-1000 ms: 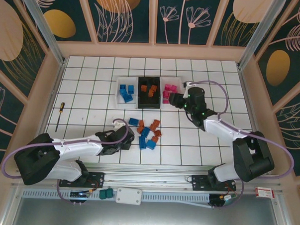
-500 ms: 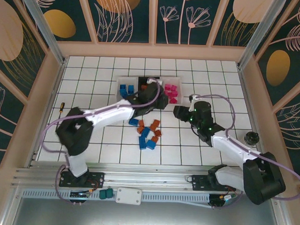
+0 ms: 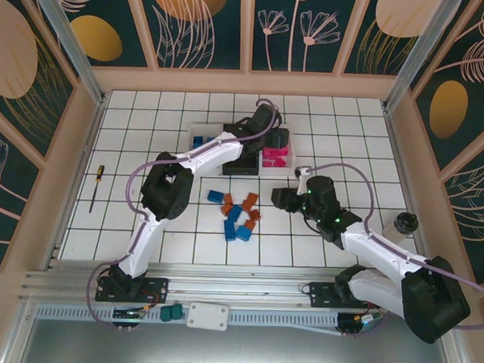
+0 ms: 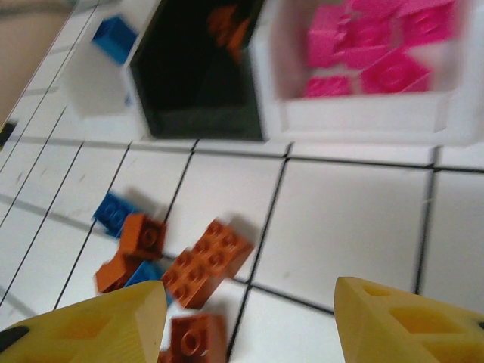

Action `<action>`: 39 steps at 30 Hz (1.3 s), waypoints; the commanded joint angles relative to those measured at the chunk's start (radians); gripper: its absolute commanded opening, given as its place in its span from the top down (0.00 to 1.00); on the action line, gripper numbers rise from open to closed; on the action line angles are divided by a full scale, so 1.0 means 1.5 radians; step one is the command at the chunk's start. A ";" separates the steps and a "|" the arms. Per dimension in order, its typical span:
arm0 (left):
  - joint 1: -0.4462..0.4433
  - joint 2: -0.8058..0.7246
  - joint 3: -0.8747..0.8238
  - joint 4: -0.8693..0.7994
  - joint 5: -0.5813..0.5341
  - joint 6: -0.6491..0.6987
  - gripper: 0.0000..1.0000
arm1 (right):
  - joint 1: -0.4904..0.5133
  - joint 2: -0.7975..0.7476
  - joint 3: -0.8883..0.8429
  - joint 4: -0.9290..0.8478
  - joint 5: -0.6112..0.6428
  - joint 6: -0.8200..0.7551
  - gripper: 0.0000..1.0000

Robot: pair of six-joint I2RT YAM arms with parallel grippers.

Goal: Sort the legos into containers by color
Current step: Place the lego in the container, then pick up the lego from the bottom-center of the table.

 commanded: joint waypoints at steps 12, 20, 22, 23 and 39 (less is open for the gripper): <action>-0.024 -0.501 -0.486 0.217 0.027 -0.050 0.01 | 0.146 0.176 0.038 0.028 0.039 -0.020 0.35; -0.033 -0.781 -0.827 0.238 -0.090 -0.124 0.01 | 0.153 0.239 0.080 0.044 0.055 -0.009 0.36; -0.033 -0.821 -0.876 0.215 -0.113 -0.140 0.01 | 0.158 0.256 0.090 0.041 0.053 -0.011 0.37; -0.033 -0.836 -0.896 0.204 -0.123 -0.146 0.01 | 0.160 0.262 0.094 0.038 0.056 -0.012 0.38; -0.033 -0.908 -0.998 0.151 -0.128 -0.171 0.01 | 0.159 0.304 0.104 -0.040 0.104 -0.020 0.62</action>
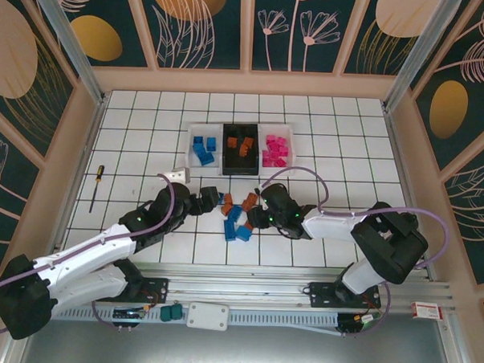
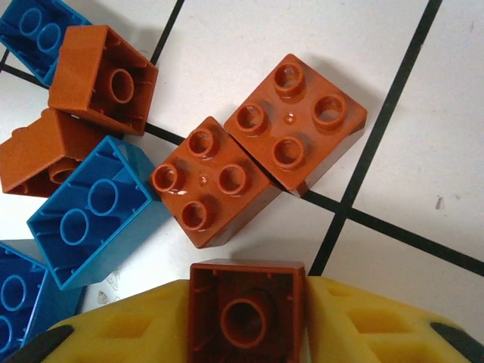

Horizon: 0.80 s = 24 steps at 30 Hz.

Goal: Sort the legos into containers by color
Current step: Pick up the lego from the bottom-center of the table, then place the lego in the container.

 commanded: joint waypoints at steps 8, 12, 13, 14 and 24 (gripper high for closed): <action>0.000 -0.016 -0.014 -0.043 0.018 0.006 0.01 | -0.029 -0.103 0.042 -0.069 0.028 -0.047 0.76; 0.000 -0.012 -0.029 -0.036 0.033 0.006 0.01 | -0.049 -0.079 0.137 -0.072 0.006 -0.078 0.76; 0.000 -0.008 -0.031 -0.034 0.037 0.005 0.01 | -0.057 -0.054 0.167 -0.070 0.002 -0.084 0.76; 0.001 -0.001 -0.032 -0.033 0.041 0.006 0.01 | -0.066 -0.026 0.198 -0.061 -0.002 -0.088 0.76; 0.001 0.058 -0.028 -0.007 0.086 -0.001 0.09 | -0.137 0.271 0.490 -0.029 -0.028 -0.074 0.74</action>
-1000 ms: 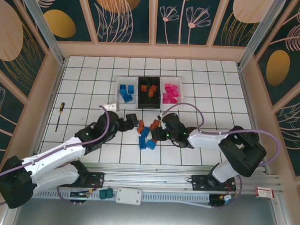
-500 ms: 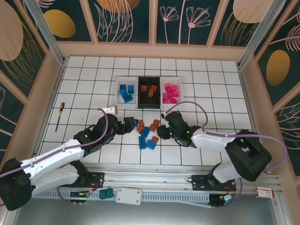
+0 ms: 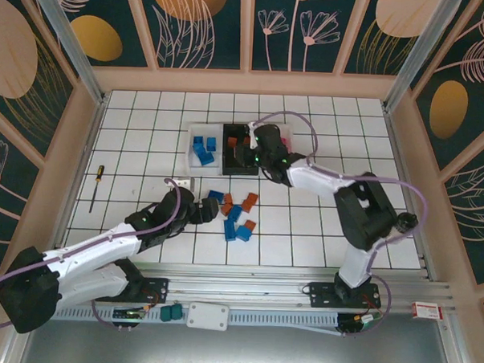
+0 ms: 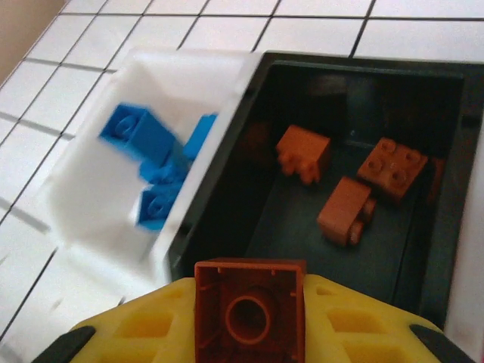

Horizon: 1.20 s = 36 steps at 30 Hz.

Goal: Sort the legos into containers by color
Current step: Place the lego in the container, then pick up the lego from the center of the table.

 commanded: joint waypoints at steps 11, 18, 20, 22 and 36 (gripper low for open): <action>-0.001 0.123 0.052 0.038 0.051 0.033 0.16 | -0.022 0.012 0.078 0.018 -0.033 0.020 0.41; -0.002 0.134 0.076 0.009 -0.004 0.026 0.14 | 0.032 -0.129 -0.114 0.028 -0.035 0.018 0.41; -0.002 0.105 0.068 -0.005 -0.024 0.020 0.08 | 0.061 -0.158 -0.165 0.030 -0.030 0.020 0.41; -0.002 0.070 0.058 -0.021 -0.049 0.013 0.03 | 0.089 -0.170 -0.203 0.035 -0.033 0.029 0.41; -0.002 -0.058 0.028 -0.090 -0.102 -0.017 0.01 | 0.150 -0.021 -0.167 0.014 -0.020 0.022 0.49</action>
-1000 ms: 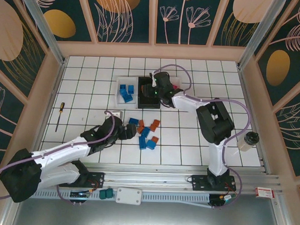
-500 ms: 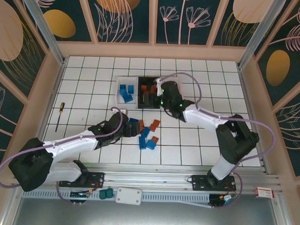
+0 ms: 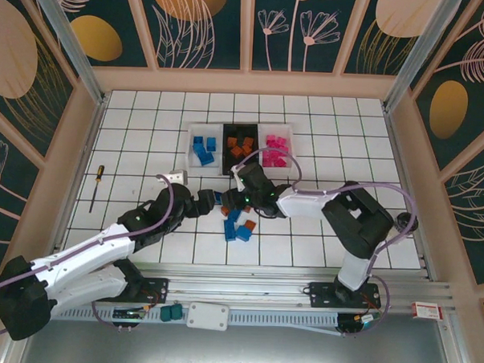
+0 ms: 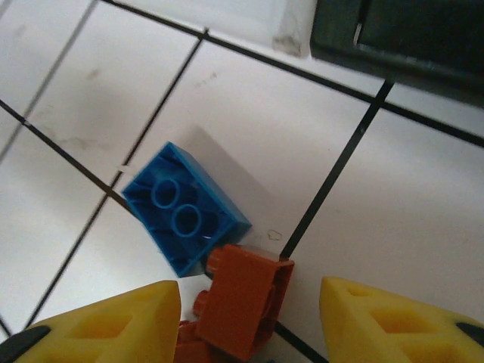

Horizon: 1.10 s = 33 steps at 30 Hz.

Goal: Sort the legos into containers by color
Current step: Pick up the lego from the center of the table, then place the lego in the container.

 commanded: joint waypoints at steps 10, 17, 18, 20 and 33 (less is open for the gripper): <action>-0.001 0.022 -0.008 -0.006 0.026 0.011 0.01 | 0.009 0.023 0.027 -0.004 0.018 -0.016 0.70; -0.002 0.063 -0.004 0.017 0.066 0.037 0.01 | -0.007 -0.072 -0.017 0.042 0.004 -0.015 0.80; -0.002 0.071 -0.003 0.019 0.069 0.040 0.01 | -0.010 -0.091 -0.025 0.047 0.000 -0.014 0.81; -0.002 0.083 0.001 0.023 0.075 0.042 0.01 | -0.022 -0.123 -0.031 0.049 -0.012 -0.010 0.81; -0.002 0.182 0.043 0.075 0.139 0.060 0.11 | -0.168 0.049 0.225 -0.002 -0.058 -0.029 0.80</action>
